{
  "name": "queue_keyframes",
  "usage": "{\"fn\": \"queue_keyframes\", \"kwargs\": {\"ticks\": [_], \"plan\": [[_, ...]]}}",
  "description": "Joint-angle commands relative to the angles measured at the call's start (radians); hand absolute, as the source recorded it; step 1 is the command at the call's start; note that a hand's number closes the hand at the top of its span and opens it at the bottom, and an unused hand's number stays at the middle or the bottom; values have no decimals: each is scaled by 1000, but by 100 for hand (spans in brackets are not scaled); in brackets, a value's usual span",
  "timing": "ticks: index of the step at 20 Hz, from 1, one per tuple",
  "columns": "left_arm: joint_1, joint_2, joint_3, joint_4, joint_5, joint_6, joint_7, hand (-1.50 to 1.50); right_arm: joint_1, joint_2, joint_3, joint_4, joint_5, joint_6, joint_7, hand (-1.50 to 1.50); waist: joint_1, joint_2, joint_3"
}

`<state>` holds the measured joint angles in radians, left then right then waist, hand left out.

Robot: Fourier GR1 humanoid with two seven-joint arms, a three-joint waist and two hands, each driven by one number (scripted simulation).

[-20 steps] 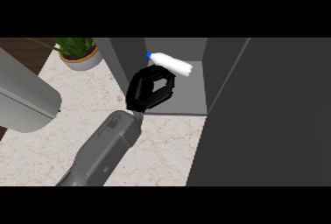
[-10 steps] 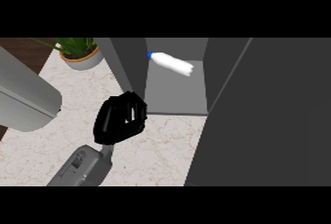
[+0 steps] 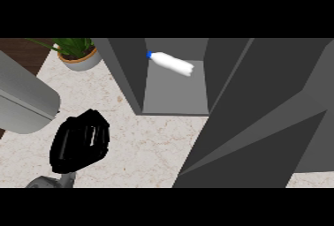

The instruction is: Pick up the bottled water, place it into the cabinet and close the cabinet

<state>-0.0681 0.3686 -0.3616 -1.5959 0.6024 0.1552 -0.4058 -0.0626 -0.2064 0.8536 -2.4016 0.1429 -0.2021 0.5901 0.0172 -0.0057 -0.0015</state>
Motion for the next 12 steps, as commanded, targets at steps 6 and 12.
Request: {"fn": "queue_keyframes", "kwargs": {"ticks": [6,12], "plan": [[170,81,90,-108,42,-79,-20,150,-250,199,181,190,109,-21,81,150,3,1,-1],[217,111,138,-113,74,-147,-48,150,-427,196,70,284,110,-152,87,150,19,5,-2]]}}
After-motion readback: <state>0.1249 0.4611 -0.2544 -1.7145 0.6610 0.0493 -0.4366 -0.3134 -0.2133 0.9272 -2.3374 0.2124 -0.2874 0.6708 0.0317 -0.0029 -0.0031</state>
